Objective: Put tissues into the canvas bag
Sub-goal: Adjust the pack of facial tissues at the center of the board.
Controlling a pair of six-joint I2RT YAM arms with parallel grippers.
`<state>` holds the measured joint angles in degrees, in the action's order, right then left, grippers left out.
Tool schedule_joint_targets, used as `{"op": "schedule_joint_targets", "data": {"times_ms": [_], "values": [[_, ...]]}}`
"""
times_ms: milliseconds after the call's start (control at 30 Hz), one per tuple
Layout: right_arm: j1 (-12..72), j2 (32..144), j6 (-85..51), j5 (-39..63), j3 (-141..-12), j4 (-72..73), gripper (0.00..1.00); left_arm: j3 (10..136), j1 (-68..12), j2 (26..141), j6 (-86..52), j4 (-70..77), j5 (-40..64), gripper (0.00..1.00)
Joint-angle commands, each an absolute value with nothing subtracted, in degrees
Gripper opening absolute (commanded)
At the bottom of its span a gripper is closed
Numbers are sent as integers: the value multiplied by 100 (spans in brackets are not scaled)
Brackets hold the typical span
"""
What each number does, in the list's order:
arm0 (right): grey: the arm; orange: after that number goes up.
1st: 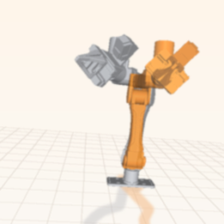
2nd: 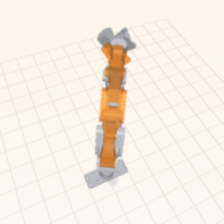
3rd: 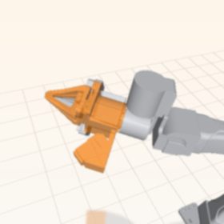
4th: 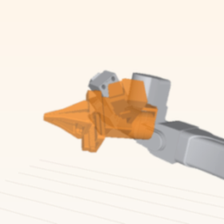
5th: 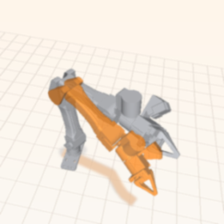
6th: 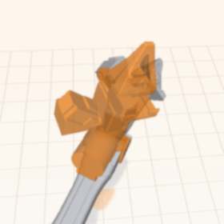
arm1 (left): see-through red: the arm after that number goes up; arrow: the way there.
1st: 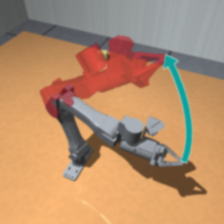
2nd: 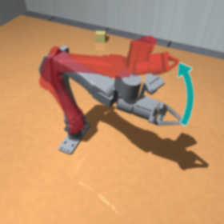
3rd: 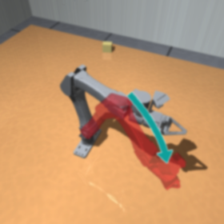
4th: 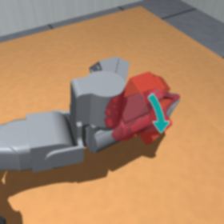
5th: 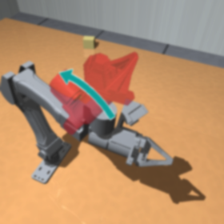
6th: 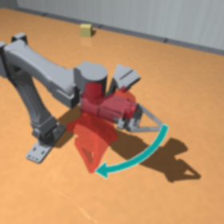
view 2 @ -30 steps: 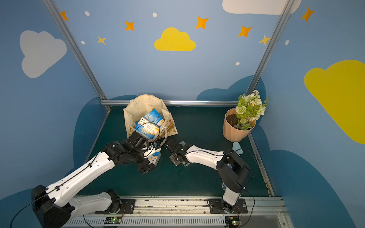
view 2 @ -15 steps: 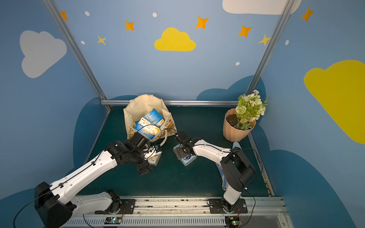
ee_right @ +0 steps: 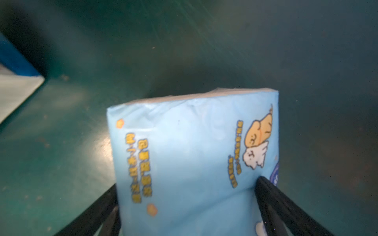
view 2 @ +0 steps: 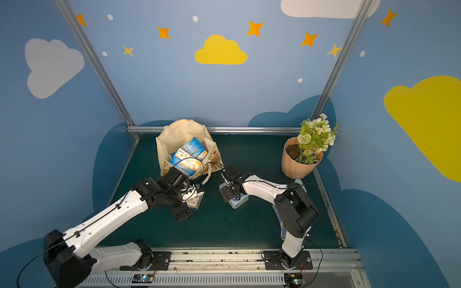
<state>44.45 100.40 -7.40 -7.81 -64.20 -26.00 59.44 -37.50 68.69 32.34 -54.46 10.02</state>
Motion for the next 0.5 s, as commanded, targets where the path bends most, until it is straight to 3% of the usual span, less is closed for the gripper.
{"op": "schedule_joint_targets", "data": {"times_ms": [0, 467], "values": [[4445, 10308, -703, -1056, -6491, -2816, 97, 5950, -3727, 6920, 3229, -5581, 1101, 100], [4797, 10371, -721, -1848, -6436, -2887, 97, 5925, -3722, 6875, 3201, -5606, 1121, 100]]}}
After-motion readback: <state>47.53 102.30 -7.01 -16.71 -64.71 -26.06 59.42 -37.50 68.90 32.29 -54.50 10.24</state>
